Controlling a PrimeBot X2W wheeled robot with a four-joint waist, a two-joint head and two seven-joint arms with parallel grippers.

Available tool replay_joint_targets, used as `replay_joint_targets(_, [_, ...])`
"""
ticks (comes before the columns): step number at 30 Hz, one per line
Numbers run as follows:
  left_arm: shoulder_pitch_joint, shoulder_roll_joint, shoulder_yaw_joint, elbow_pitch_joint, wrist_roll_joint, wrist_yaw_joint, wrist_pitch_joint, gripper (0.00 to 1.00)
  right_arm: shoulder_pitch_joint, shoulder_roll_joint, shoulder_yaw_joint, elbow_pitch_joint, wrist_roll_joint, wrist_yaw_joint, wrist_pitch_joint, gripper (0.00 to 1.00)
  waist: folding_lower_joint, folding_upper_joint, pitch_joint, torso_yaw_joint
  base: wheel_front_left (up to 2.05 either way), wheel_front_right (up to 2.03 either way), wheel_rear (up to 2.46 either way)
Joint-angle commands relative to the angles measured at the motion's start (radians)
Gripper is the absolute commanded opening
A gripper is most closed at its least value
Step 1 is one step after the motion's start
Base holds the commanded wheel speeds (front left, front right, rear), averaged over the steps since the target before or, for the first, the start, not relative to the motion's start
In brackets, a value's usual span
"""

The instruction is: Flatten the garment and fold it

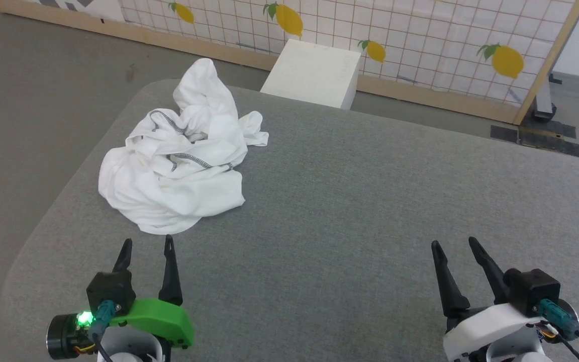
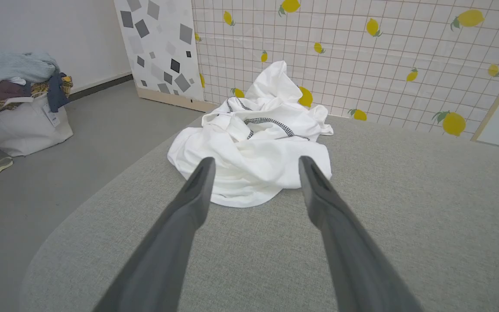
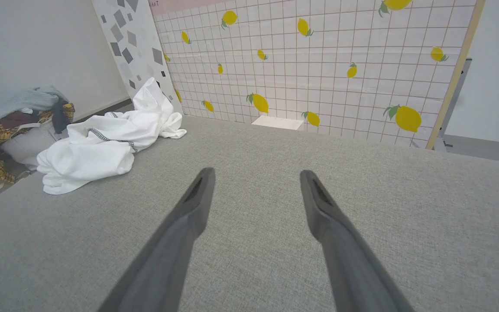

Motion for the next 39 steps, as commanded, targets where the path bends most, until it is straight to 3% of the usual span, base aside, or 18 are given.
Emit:
replay_joint_targets(1, [0.012, -0.003, 0.004, 0.006, -0.008, 0.007, -0.011, 1.0, -0.009, 0.0, 0.004, 0.007, 0.015, -0.001, -0.012, 1.0, -0.0001, 0.0, 0.001, 0.011, 0.0, 0.0, 0.0])
replay_joint_targets(39, [0.013, -0.005, -0.001, 0.069, -0.042, 0.035, -0.089, 1.0, -0.017, 0.0, 0.017, 0.072, 0.015, -0.001, -0.09, 1.0, -0.0001, 0.0, 0.008, 0.143, 0.0, 0.0, 0.0])
